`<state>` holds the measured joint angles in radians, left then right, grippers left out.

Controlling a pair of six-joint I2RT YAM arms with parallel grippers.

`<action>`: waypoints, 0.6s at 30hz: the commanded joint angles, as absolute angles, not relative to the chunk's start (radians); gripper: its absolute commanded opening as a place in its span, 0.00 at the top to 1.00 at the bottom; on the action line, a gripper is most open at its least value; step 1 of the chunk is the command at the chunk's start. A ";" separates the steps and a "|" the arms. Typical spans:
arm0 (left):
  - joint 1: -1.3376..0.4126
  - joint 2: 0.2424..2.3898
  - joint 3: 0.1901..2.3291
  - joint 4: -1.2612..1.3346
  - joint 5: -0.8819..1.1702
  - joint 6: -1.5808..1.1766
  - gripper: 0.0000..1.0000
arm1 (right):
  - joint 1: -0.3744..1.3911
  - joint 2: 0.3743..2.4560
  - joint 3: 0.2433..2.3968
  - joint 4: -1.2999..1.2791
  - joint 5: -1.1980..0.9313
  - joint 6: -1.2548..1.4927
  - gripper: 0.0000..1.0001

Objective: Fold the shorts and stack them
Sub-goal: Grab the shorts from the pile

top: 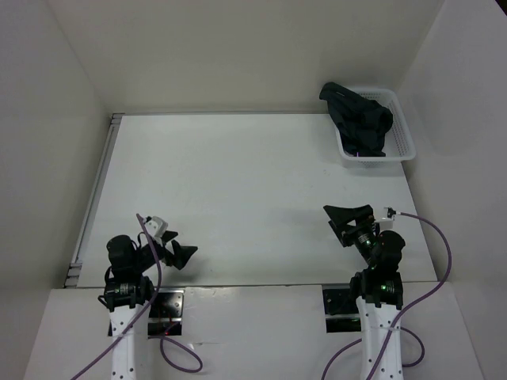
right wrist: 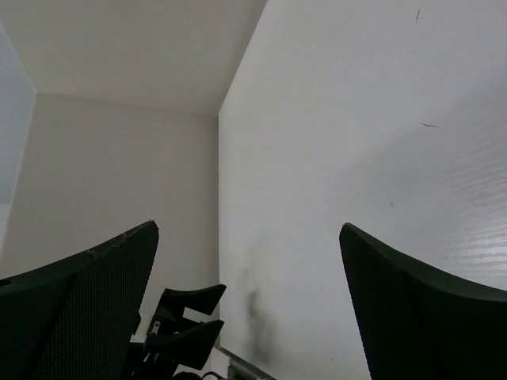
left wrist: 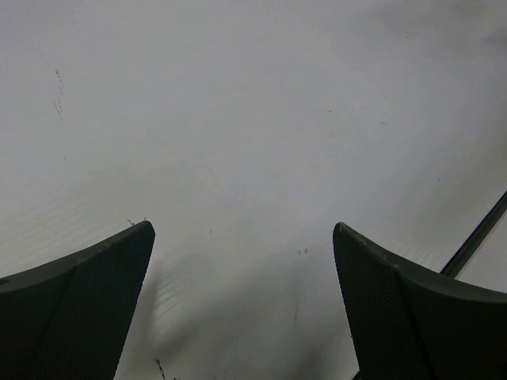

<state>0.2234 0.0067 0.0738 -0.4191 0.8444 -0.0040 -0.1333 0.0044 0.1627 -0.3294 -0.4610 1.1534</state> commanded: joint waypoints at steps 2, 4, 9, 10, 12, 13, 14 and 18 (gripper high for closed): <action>0.219 -0.126 0.100 -0.426 0.937 0.000 0.00 | -0.135 -0.011 0.160 -0.293 -0.454 1.175 0.00; 0.219 -0.126 0.100 -0.454 1.003 0.000 0.00 | -0.135 -0.011 0.187 -0.293 -0.439 1.151 0.00; 0.219 -0.126 0.103 -0.363 1.043 0.000 0.00 | -0.135 -0.011 0.285 -0.171 -0.480 1.028 0.00; 0.219 -0.126 0.094 -0.268 1.052 0.000 0.00 | -0.135 -0.011 0.320 -0.160 -0.429 1.014 0.00; 0.219 -0.126 0.049 0.122 1.052 0.000 0.00 | -0.135 0.024 0.432 -0.147 -0.283 0.957 0.00; 0.219 -0.126 0.049 0.194 1.042 0.000 0.00 | -0.135 0.111 0.469 -0.105 -0.253 0.934 0.00; 0.209 -0.105 0.061 0.204 1.042 0.000 0.00 | -0.135 0.174 0.544 -0.083 -0.238 0.886 0.00; 0.187 0.079 0.137 0.170 0.964 0.000 0.00 | -0.135 0.542 0.737 -0.080 -0.166 0.783 0.00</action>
<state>0.1989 0.0158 0.0841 -0.0109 0.9829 -0.0078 -0.1333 0.3275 0.6380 -0.1612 -0.2787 0.9150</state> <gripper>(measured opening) 0.998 0.999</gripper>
